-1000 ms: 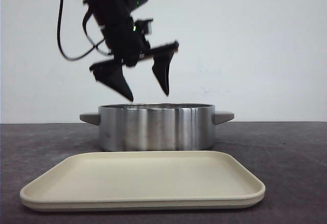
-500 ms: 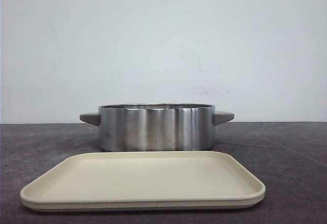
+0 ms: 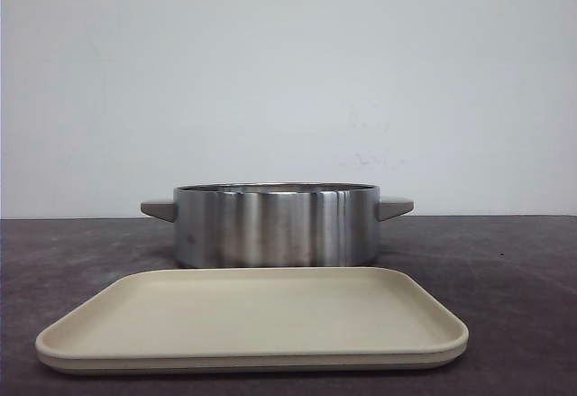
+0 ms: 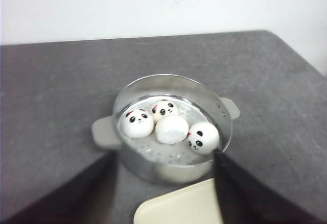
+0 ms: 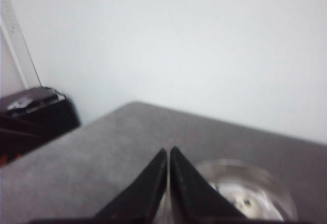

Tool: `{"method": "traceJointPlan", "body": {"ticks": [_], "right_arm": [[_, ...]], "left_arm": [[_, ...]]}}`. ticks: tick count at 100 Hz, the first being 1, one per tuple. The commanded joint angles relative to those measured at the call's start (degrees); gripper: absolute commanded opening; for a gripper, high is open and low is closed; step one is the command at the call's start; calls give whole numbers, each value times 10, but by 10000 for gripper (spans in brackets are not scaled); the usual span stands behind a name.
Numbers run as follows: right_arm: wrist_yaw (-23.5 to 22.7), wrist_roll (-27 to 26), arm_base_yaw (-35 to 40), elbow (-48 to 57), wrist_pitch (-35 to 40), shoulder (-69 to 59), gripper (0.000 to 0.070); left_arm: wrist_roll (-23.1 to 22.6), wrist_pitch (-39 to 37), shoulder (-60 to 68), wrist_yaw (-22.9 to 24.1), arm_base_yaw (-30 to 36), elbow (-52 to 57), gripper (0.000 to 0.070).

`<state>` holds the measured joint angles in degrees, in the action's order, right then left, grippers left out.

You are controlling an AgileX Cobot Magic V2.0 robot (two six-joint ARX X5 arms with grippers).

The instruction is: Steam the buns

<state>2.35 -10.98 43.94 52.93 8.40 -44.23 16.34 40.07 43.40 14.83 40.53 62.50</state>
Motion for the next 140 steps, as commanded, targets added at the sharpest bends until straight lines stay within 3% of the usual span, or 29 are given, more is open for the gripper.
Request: {"method": "traceJointPlan", "body": {"ticks": [1, 4, 97, 109, 120, 130, 140], "right_arm": [[8, -10, 5, 4, -6, -6, 9], [11, -8, 5, 4, -7, -7, 9], [10, -6, 5, 4, -40, -5, 9], [57, -5, -14, -1, 12, 22, 8], [70, -3, -46, -50, 21, 89, 8], [113, 19, -85, -146, -36, 171, 6], [129, 26, -146, -256, -99, 248, 6]], "left_arm": [[15, -14, -34, 3, 3, -23, 59], [15, -14, -47, 3, 3, -31, 0], [24, 6, -79, 2, 4, -39, 0], [24, 6, -79, 2, 4, -39, 0], [24, 6, -79, 2, 4, -39, 0], [24, 6, -79, 2, 4, -39, 0], [24, 6, -79, 2, 4, -39, 0]]}}
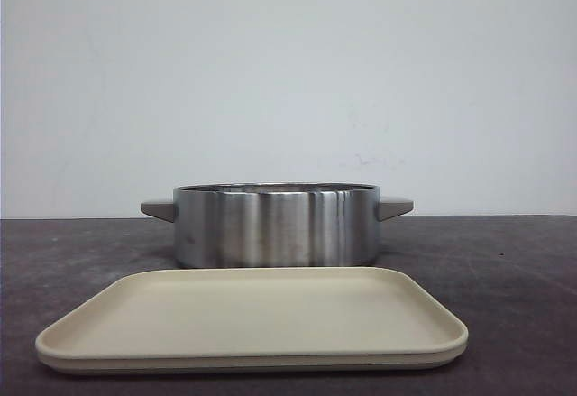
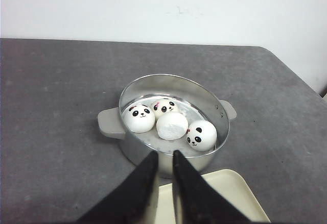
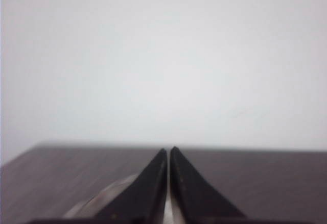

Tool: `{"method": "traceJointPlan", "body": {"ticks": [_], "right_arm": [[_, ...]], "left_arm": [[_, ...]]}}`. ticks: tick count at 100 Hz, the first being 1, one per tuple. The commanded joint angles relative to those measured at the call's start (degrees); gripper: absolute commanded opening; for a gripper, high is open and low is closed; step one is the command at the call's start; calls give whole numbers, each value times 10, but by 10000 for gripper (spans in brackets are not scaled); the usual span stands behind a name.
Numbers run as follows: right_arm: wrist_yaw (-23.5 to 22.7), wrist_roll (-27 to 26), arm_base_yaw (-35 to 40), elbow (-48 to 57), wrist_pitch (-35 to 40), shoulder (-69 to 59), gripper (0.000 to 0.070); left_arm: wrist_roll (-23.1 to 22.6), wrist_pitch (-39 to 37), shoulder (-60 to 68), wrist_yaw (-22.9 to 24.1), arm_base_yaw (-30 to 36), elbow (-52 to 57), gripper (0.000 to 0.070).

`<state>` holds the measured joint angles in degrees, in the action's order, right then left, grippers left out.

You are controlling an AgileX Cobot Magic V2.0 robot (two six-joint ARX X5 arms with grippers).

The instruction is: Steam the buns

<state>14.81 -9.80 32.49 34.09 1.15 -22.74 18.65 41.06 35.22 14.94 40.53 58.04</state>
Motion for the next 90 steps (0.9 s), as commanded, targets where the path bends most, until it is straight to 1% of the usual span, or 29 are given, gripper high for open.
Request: {"method": "traceJointPlan", "body": {"ticks": [1, 14, 27, 35, 44, 57, 65, 72, 90], "right_arm": [[3, 15, -38, -78, -30, 39, 6], [-4, 15, -116, -181, -30, 100, 6], [-42, 17, -180, -242, 2, 142, 6], [-43, 31, -208, -269, 15, 165, 6], [-43, 41, -226, -297, 15, 187, 6], [-47, 41, -238, -333, 15, 211, 6], [-58, 41, -241, -334, 55, 223, 6], [-59, 41, -243, -334, 83, 225, 6], [-54, 63, -257, -334, 86, 225, 6]], "left_arm": [[0, -3, 3, 1, 4, 6, 0], [0, -3, 3, 1, 4, 6, 0], [0, -3, 3, 1, 4, 6, 0], [0, -3, 3, 1, 4, 6, 0], [0, -3, 3, 1, 4, 6, 0], [0, -3, 3, 1, 4, 6, 0], [0, -3, 3, 1, 4, 6, 0], [0, -3, 3, 1, 4, 6, 0], [0, -3, 3, 1, 4, 6, 0]]}}
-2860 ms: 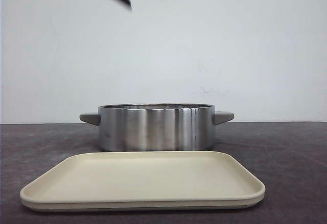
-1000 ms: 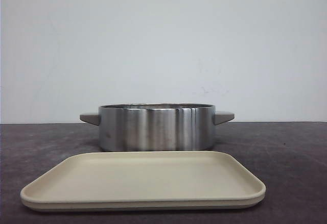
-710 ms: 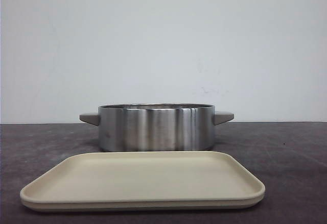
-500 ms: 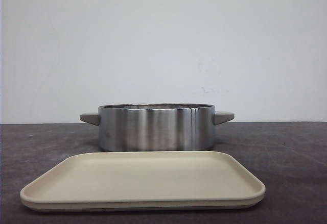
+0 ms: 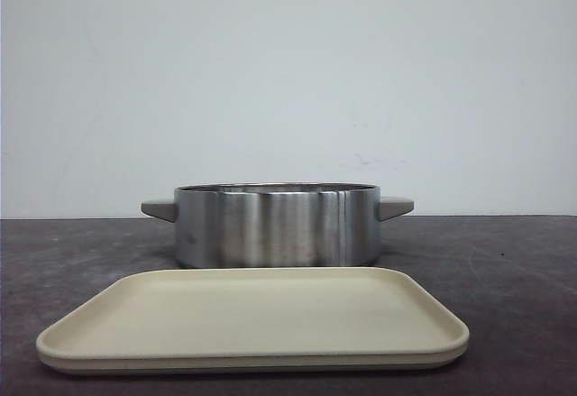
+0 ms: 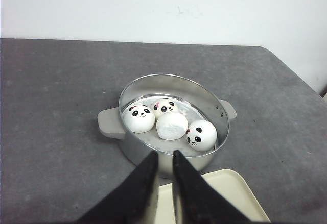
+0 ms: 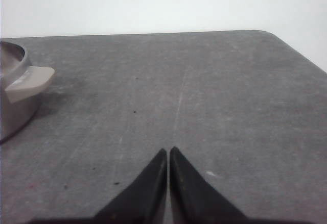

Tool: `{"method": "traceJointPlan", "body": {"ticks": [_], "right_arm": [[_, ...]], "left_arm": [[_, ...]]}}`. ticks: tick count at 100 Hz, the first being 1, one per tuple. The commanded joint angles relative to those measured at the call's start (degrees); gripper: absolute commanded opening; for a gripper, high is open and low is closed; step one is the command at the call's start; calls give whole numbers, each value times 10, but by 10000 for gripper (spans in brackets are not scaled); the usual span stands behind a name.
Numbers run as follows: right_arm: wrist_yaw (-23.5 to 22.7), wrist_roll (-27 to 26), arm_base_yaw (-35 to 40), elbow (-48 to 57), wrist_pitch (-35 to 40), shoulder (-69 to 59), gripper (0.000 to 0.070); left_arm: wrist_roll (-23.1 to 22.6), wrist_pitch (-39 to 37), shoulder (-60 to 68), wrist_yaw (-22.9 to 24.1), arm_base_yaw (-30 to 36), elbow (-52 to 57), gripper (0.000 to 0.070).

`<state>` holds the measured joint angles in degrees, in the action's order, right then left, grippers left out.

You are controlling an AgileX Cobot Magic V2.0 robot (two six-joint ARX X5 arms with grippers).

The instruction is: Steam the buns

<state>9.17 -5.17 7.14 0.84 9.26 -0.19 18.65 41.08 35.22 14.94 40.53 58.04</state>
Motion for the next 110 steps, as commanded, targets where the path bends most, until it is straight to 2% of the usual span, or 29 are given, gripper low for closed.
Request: {"method": "traceJointPlan", "body": {"ticks": [1, 12, 90, 94, 99, 110], "right_arm": [[2, 16, -5, -2, 5, 0, 6], [-19, 15, -6, -2, 2, 0, 6], [-17, 16, -6, -2, -2, 0, 6], [-17, 15, -6, -2, -2, 0, 6], [-17, 15, -6, -2, -2, 0, 6], [-17, 16, -6, -2, -2, 0, 6]], "left_arm": [[0, -3, 3, 1, 4, 6, 0], [0, -3, 3, 1, 4, 6, 0], [0, 0, -5, 1, 2, 6, 0], [-4, 2, -10, 1, -2, 6, 0], [-31, 8, -27, 0, -17, 6, 0], [-23, 10, -76, -30, -67, 2, 0]]}}
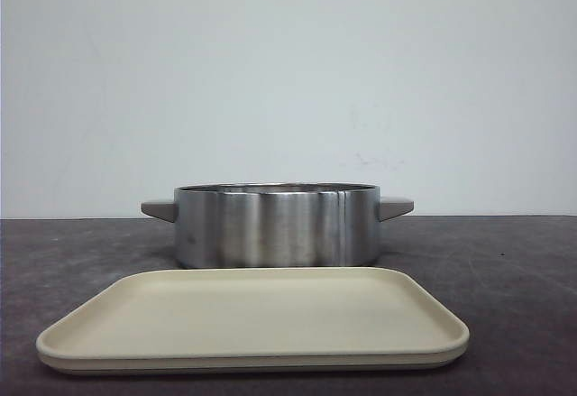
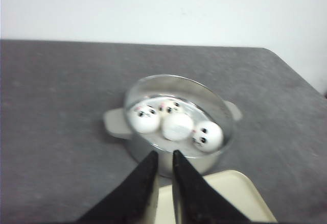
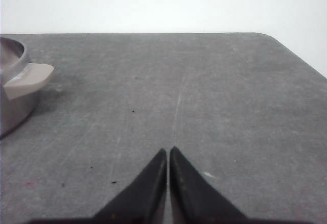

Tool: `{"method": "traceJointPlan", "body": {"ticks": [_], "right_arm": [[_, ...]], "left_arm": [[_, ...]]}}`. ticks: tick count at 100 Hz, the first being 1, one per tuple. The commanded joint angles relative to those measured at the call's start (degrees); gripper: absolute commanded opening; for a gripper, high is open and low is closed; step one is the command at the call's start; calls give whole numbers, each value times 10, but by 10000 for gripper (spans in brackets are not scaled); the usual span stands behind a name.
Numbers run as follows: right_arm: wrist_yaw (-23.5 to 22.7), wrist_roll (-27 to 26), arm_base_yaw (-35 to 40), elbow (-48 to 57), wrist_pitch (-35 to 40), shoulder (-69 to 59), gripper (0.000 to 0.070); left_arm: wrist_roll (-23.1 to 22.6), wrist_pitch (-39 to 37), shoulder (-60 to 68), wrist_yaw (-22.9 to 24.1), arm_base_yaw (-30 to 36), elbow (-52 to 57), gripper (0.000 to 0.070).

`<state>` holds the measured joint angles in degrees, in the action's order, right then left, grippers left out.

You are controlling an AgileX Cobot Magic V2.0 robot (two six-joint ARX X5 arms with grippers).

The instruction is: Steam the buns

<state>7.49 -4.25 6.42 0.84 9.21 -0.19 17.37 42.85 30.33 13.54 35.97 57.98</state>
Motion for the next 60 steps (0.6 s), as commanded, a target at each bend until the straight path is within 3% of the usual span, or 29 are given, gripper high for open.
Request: {"method": "traceJointPlan", "body": {"ticks": [1, 15, 23, 30, 44, 60], "right_arm": [[0, 6, 1, -2, -2, 0, 6], [0, 6, 1, -2, -1, 0, 6], [0, 6, 1, -2, -2, 0, 6], [0, 6, 1, -2, -2, 0, 6], [0, 6, 1, -2, -2, 0, 6], [0, 6, 1, -2, -1, 0, 6]], "left_arm": [[-15, -10, -32, -17, -26, 0, 0], [-139, -120, -111, -16, -105, -98, 0], [-187, -199, -153, -17, -144, -176, 0], [-195, -262, -186, -38, -182, -243, 0], [-172, -355, -238, -184, -268, -378, 0], [-160, -412, -258, -232, -316, -477, 0]]}}
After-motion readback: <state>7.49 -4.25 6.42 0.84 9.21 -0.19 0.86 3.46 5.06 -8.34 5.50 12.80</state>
